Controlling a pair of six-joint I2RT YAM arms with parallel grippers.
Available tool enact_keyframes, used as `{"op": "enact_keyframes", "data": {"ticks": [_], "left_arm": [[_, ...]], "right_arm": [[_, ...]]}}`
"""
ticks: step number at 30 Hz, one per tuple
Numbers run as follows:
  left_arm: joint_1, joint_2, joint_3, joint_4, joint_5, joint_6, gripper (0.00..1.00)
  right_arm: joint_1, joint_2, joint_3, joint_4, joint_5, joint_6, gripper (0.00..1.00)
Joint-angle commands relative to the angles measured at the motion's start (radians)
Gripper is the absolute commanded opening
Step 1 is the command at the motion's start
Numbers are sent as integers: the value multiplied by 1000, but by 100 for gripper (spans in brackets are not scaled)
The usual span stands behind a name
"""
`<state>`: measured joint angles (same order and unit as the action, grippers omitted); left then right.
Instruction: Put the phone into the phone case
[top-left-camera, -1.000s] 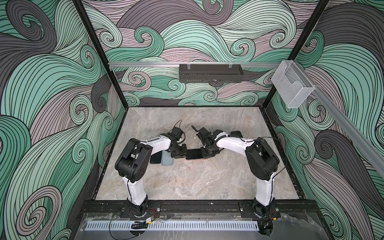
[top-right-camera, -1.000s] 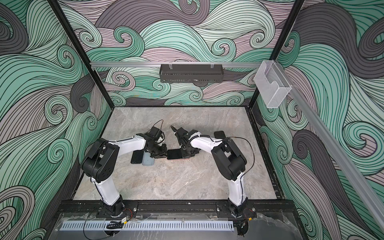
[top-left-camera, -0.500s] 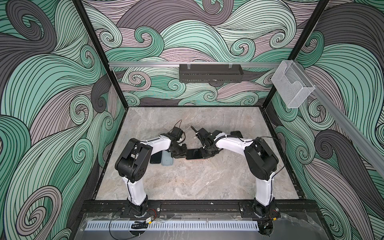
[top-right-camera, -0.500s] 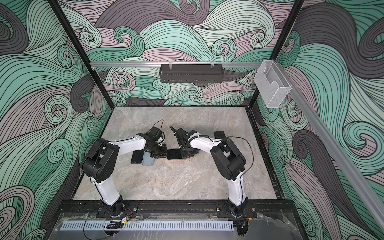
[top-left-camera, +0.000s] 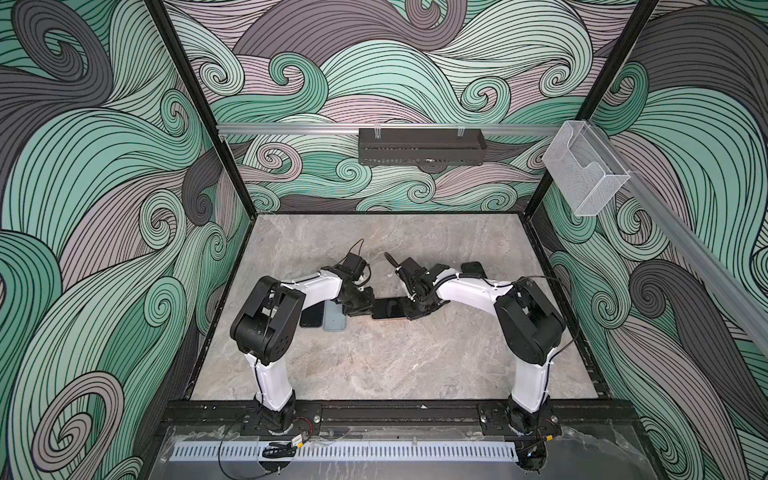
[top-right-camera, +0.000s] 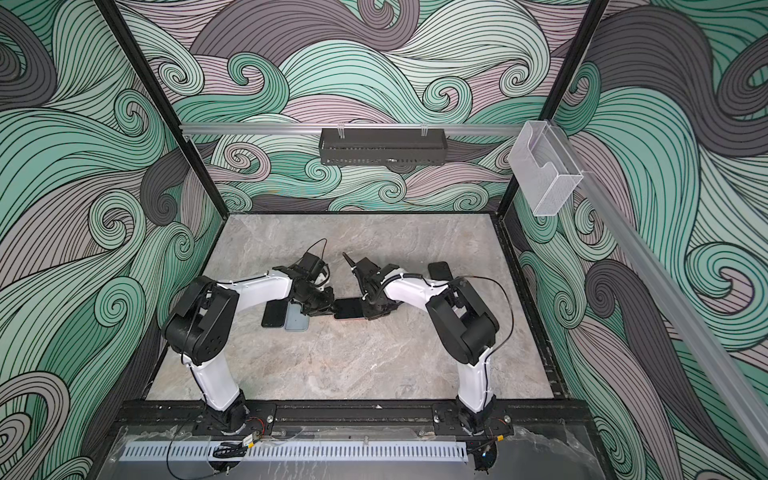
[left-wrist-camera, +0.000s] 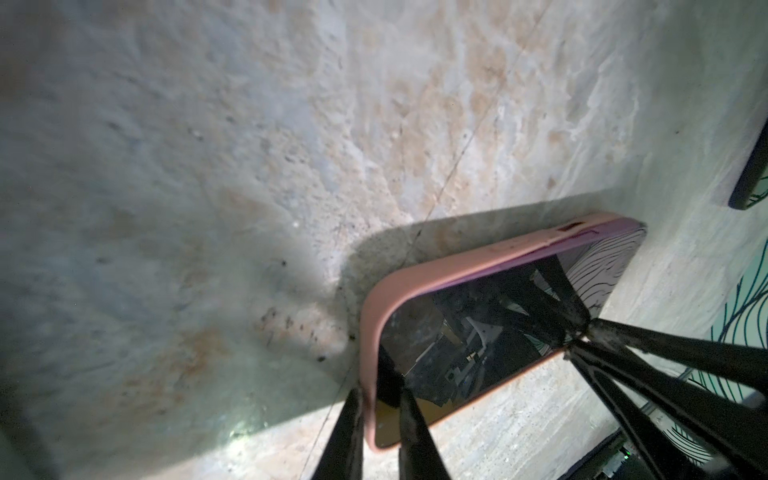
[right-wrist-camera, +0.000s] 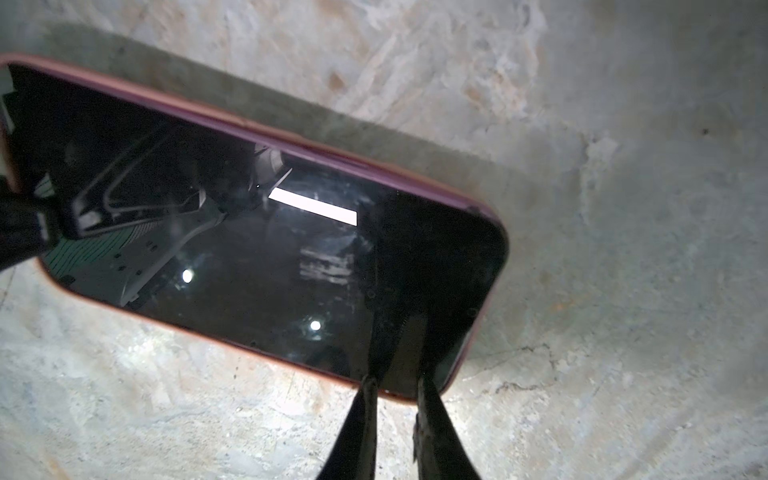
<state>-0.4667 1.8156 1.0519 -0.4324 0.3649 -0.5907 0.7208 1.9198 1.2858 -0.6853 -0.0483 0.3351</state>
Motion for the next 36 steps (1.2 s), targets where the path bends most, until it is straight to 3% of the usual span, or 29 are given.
{"op": "enact_keyframes", "data": {"ticks": [1,10,24,36], "left_arm": [[3,14,-5,-25,-64,3,17],[3,1,2,-35,-75,6,17],[8,42,100,-60,-93,20,23],[9,56,82,-44,-88,17,22]], "right_arm": [[-13,3,29,-95,-30,-23,20],[-68,-30,82,-127,-8,-52,21],[-137,63,189,-118,-52,-113,24],[-136,133,158,-85,-57,-87,23]]}}
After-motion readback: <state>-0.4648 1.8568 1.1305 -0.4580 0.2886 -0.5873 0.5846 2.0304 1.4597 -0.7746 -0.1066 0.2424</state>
